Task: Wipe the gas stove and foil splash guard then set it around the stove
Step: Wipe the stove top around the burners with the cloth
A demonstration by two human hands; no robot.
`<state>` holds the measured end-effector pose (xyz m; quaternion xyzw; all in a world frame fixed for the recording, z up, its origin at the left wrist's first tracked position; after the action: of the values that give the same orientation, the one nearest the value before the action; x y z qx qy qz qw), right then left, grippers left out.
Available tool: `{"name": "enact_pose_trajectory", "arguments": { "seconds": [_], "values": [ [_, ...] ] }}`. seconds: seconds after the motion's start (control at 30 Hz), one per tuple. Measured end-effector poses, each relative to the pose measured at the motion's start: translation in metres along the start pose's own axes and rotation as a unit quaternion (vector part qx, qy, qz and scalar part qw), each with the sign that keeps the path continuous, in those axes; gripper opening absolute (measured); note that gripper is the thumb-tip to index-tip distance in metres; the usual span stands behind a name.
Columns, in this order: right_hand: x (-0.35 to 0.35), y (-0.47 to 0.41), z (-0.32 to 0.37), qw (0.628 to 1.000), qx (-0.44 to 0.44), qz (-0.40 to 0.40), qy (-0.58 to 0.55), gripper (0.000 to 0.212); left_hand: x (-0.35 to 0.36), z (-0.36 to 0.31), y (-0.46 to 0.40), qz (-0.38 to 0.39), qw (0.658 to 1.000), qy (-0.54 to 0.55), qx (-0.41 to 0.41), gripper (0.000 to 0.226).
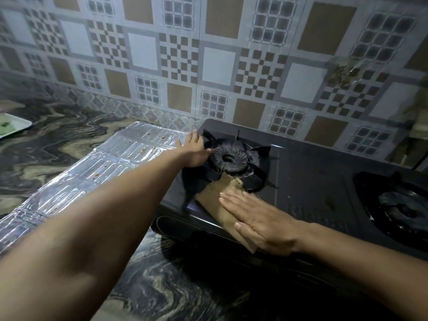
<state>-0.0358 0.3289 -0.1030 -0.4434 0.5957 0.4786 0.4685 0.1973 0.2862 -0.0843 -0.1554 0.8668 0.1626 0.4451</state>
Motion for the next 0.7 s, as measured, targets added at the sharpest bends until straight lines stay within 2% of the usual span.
{"name": "enact_pose_trajectory", "arguments": {
  "seconds": [0.13,0.3,0.37,0.47,0.53,0.63,0.7],
  "values": [
    [-0.002,-0.005,0.001,0.999,0.016,0.018,0.022,0.070,-0.001,0.008,-0.009,0.037,0.998,0.045,0.015,0.067],
    [-0.016,-0.045,0.021,0.996,0.007,-0.059,0.062,0.071,-0.006,0.009,-0.015,0.061,0.996,0.071,-0.004,0.061],
    [-0.015,-0.041,0.019,0.995,0.020,-0.074,0.064,0.069,-0.005,0.007,-0.015,0.051,0.997,0.049,-0.014,0.065],
    [-0.006,-0.007,0.002,0.995,0.048,-0.057,0.061,0.068,-0.003,0.002,-0.008,0.043,0.998,-0.023,-0.031,0.066],
    [-0.001,0.026,-0.018,0.993,0.078,-0.053,0.065,0.070,-0.005,-0.001,-0.004,0.042,0.998,-0.035,-0.035,0.065],
    [0.003,0.055,-0.039,0.992,0.099,-0.014,0.081,0.075,-0.007,-0.007,0.003,0.044,0.999,0.000,-0.030,0.057],
    [0.001,0.051,-0.038,0.993,0.074,-0.014,0.086,0.074,-0.009,-0.009,0.007,0.047,0.995,0.082,-0.036,0.042]
  ]
}}
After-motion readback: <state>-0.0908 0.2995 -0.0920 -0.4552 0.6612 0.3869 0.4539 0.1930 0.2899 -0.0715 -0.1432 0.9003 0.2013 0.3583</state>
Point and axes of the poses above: each hand's wrist, its own y-axis away from the middle knuckle, its own x-axis out of the palm, z = x × y, the point moved 5 cm from there along -y, towards the middle knuckle, and after that the axes turned 15 degrees about y, right-handed, at the moved point
